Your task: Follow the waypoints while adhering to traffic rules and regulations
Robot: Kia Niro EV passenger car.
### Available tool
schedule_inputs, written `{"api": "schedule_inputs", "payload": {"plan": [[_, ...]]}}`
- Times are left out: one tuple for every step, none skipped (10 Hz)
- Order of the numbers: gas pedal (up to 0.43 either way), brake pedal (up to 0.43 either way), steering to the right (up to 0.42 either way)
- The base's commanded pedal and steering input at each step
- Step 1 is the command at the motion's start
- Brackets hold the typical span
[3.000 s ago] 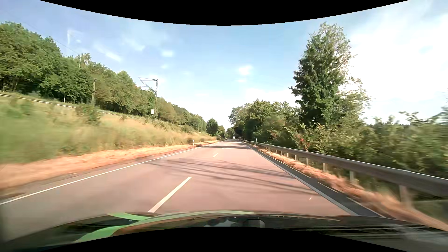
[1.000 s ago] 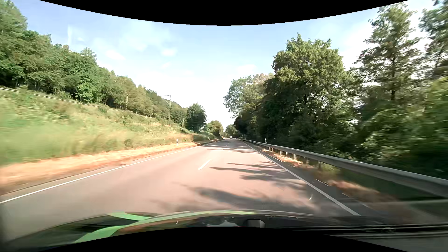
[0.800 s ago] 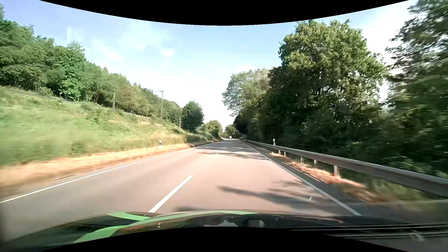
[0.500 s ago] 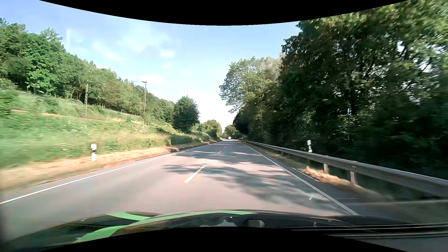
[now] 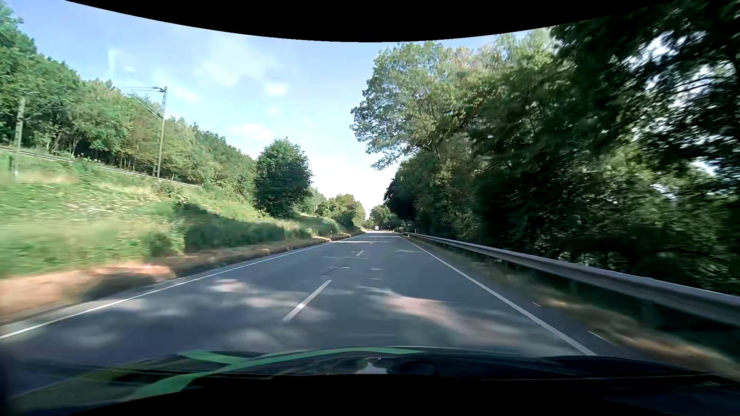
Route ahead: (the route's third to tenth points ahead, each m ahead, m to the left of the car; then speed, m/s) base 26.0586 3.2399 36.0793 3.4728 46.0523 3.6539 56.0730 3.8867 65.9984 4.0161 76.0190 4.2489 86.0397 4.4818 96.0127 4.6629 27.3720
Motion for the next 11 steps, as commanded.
{"api": "schedule_inputs", "payload": {"plan": [[0.280,0.000,0.001],[0.280,0.000,0.001],[0.268,0.000,0.001],[0.220,0.000,0.001],[0.197,0.000,0.001],[0.197,0.000,0.001],[0.197,0.000,0.000],[0.209,0.000,0.001],[0.228,0.000,0.000],[0.248,0.000,0.001],[0.280,0.000,0.000]]}}
